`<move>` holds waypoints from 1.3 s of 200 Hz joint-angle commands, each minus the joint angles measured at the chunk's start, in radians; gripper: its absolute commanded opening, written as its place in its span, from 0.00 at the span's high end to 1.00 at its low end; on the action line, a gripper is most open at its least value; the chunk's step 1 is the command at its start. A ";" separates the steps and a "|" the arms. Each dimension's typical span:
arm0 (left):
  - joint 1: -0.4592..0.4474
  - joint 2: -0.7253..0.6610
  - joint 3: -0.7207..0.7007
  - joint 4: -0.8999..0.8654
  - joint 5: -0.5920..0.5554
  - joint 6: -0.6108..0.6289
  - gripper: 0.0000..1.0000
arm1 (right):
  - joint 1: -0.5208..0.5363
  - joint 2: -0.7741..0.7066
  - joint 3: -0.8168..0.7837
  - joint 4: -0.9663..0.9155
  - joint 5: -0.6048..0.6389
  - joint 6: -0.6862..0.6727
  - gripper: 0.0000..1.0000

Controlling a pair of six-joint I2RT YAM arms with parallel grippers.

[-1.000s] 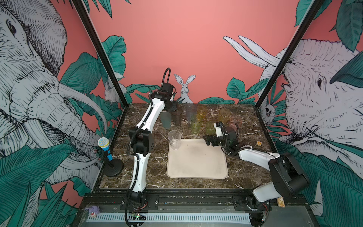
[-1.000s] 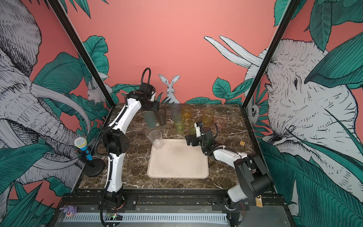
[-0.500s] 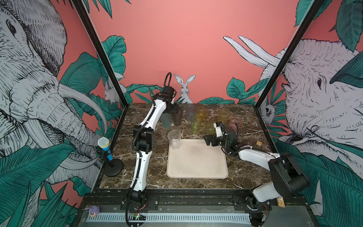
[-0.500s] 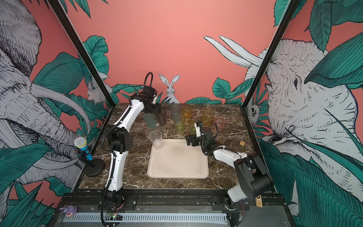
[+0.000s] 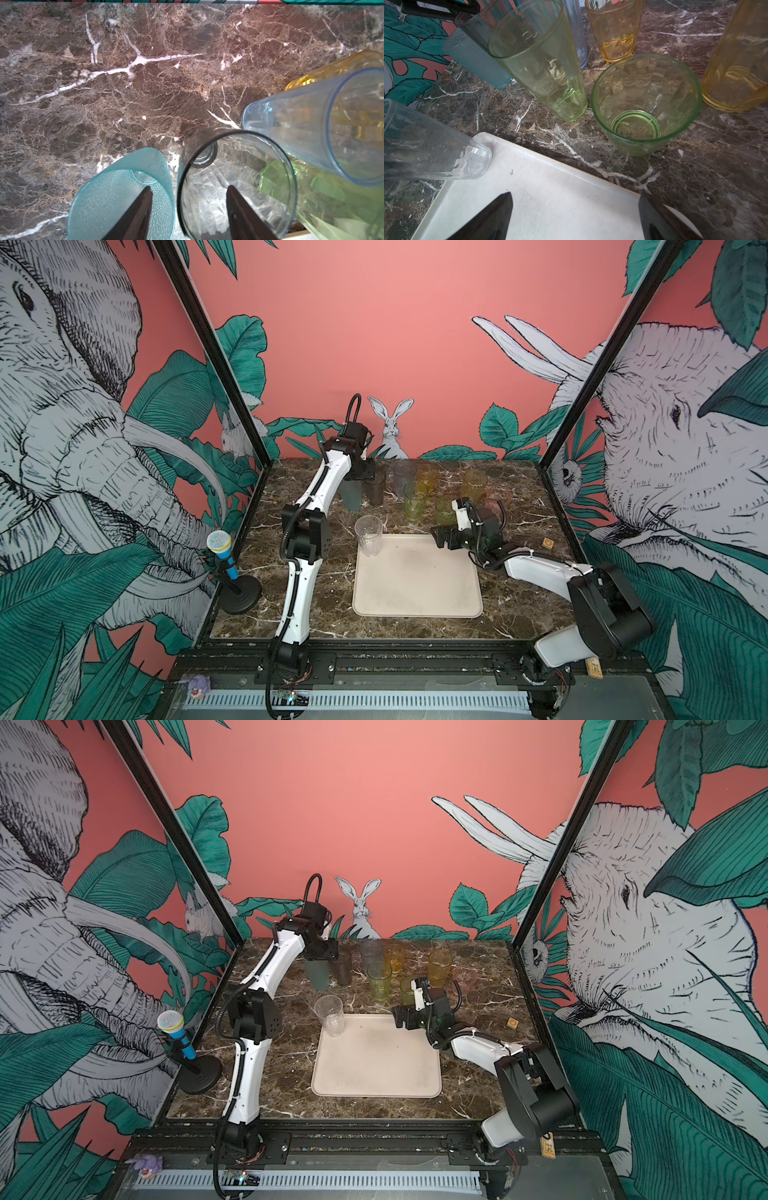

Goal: Place the glasses into the tray
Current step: Pick up the glass from the top-center of the table.

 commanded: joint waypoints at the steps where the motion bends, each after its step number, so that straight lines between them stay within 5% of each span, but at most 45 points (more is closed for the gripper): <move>1: 0.005 0.002 0.031 -0.002 0.012 -0.014 0.45 | 0.003 -0.012 0.027 0.010 -0.002 0.003 0.03; 66: 0.005 0.022 0.041 0.015 0.034 -0.026 0.66 | 0.003 -0.008 0.033 -0.002 -0.002 -0.001 0.03; 158: 0.005 0.035 0.042 0.023 0.038 -0.047 0.73 | 0.003 -0.006 0.041 -0.015 -0.001 -0.001 0.03; 260: 0.005 0.021 0.042 0.008 0.049 -0.052 0.97 | 0.003 -0.006 0.044 -0.021 -0.002 -0.001 0.03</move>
